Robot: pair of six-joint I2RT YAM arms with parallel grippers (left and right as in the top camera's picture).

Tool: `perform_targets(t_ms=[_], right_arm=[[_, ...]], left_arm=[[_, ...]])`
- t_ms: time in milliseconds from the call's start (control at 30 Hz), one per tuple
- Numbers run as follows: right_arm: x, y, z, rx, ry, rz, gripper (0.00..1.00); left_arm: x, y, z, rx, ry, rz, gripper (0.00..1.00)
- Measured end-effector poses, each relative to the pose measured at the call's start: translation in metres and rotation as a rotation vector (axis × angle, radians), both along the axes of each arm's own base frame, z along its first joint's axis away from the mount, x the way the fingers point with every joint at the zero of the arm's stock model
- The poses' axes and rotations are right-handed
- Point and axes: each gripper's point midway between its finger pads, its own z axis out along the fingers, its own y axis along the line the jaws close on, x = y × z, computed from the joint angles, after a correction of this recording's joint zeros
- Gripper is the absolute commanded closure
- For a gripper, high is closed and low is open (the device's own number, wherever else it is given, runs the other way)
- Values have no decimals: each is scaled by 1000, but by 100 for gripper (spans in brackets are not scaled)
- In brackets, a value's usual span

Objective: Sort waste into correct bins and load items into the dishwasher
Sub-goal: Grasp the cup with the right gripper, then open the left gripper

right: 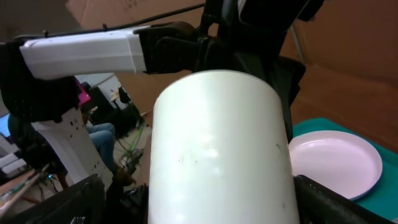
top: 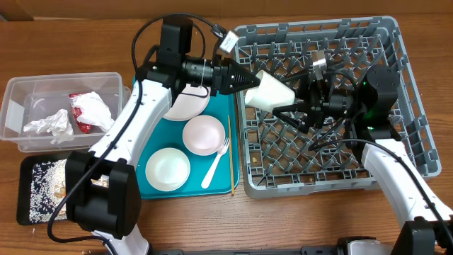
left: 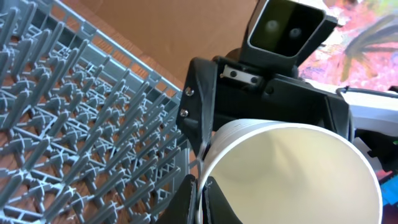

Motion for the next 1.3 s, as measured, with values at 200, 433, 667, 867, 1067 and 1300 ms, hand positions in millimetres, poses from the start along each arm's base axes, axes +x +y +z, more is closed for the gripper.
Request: perform_targets(t_ms=[200,433,667,867,1067,1300], right_arm=[[1,-13,0,1,-6,-5,2],[1,-14,0,1,-6,-3,0],[1,-14,0,1,-6,-2,0],[-5,-3,1,2,-9,32,0],[-7,1,1,2,-13,44,2],[-7,1,4,2,-49,44,6]], left_arm=[[6,23,10,-52,-6,-9,96],[1,25,14,-73,7,-37,96],[-7,15,14,-73,22,-68,96],[-14,5,15,-73,18,-93,96],[-13,5,14,-70,16,-90,96],[-18,-3,14,-69,16,-108,96]])
